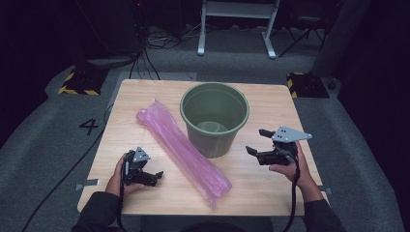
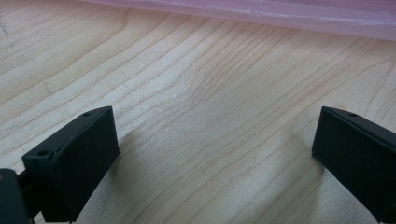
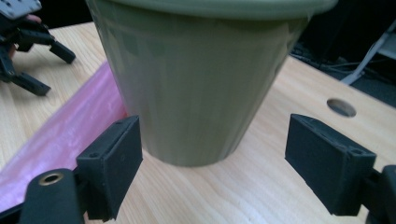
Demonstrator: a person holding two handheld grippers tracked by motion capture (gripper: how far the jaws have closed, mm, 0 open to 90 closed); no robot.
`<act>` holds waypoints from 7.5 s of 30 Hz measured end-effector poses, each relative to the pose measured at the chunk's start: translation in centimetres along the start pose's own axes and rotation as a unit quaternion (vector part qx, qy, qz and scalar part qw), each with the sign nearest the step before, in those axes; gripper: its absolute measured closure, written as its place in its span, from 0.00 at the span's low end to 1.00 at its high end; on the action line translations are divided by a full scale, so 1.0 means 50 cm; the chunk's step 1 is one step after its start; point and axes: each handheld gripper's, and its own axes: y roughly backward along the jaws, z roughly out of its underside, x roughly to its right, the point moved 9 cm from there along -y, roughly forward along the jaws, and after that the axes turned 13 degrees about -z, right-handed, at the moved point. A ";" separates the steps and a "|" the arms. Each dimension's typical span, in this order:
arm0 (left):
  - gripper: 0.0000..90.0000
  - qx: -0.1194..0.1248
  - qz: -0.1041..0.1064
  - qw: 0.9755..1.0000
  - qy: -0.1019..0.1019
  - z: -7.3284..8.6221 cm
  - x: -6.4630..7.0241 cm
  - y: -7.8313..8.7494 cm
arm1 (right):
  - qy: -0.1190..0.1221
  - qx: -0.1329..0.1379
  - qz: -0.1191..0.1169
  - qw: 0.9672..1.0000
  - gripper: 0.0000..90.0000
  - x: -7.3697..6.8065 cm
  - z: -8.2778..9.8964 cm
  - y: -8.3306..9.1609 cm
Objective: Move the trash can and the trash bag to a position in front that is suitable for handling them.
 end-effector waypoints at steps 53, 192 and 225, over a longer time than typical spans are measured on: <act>0.00 0.000 0.000 1.000 0.001 0.000 0.000 0.000 | 0.091 -0.139 -0.082 0.983 0.67 -0.078 -0.152 -0.154; 0.00 -0.001 -0.003 1.000 0.004 -0.002 0.018 0.002 | -0.164 -0.083 0.124 0.975 0.72 0.184 0.301 0.107; 0.00 -0.001 -0.004 1.000 0.005 -0.002 0.018 0.002 | -0.069 -0.023 -0.025 0.997 0.26 -0.070 0.105 0.021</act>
